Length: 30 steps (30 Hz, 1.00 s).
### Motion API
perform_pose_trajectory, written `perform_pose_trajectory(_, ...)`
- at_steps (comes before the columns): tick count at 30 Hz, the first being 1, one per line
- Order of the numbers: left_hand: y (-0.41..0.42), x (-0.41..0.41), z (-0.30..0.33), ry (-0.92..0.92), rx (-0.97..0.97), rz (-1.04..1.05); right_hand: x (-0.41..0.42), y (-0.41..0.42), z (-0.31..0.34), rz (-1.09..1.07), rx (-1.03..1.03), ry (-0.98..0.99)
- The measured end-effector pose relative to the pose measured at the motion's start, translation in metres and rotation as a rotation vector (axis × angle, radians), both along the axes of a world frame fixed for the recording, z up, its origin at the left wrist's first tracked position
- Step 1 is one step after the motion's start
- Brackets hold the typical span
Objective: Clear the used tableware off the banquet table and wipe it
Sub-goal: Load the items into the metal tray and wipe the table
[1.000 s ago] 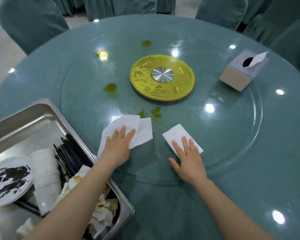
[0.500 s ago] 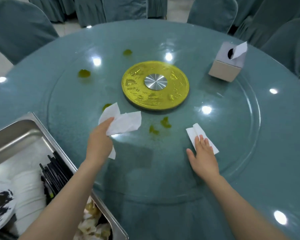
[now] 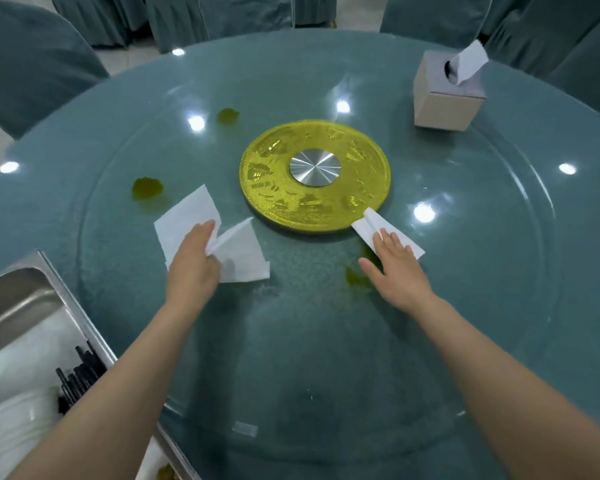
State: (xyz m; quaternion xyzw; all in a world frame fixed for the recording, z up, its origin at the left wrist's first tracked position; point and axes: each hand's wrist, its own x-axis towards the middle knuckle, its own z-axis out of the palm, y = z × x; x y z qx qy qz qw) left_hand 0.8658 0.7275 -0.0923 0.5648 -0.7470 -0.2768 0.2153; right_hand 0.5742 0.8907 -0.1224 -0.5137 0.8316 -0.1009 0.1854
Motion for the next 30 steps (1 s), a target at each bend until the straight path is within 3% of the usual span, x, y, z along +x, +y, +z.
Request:
perform_pose_trajectory(5,0.002,-0.036,-0.024,-0.393,0.142,-0.238,0.012,0.017,-0.003,0.136,-0.025,0.007)
perform_pose_trajectory(8,0.012,-0.039,-0.031,-0.458,0.117,-0.315,0.022,0.031,-0.007,0.175,-0.03,0.027)
perform_pose_trajectory(13,0.037,-0.041,-0.034,-0.351,0.066,-0.434,0.03,0.042,-0.008,0.176,-0.019,0.03)
perform_pose_trajectory(17,0.04,-0.031,-0.032,-0.155,0.144,-0.321,0.031,0.042,-0.003,0.172,-0.006,-0.005)
perform_pose_trajectory(19,0.041,-0.027,-0.03,-0.148,0.145,-0.311,0.032,0.043,-0.001,0.167,0.001,-0.013)
perform_pose_trajectory(26,0.076,-0.027,-0.025,0.028,0.168,-0.459,0.033,0.041,0.001,0.163,0.004,-0.062)
perform_pose_trajectory(30,0.059,-0.021,-0.021,-0.099,-0.007,-0.376,0.034,0.041,0.002,0.157,-0.001,-0.071)
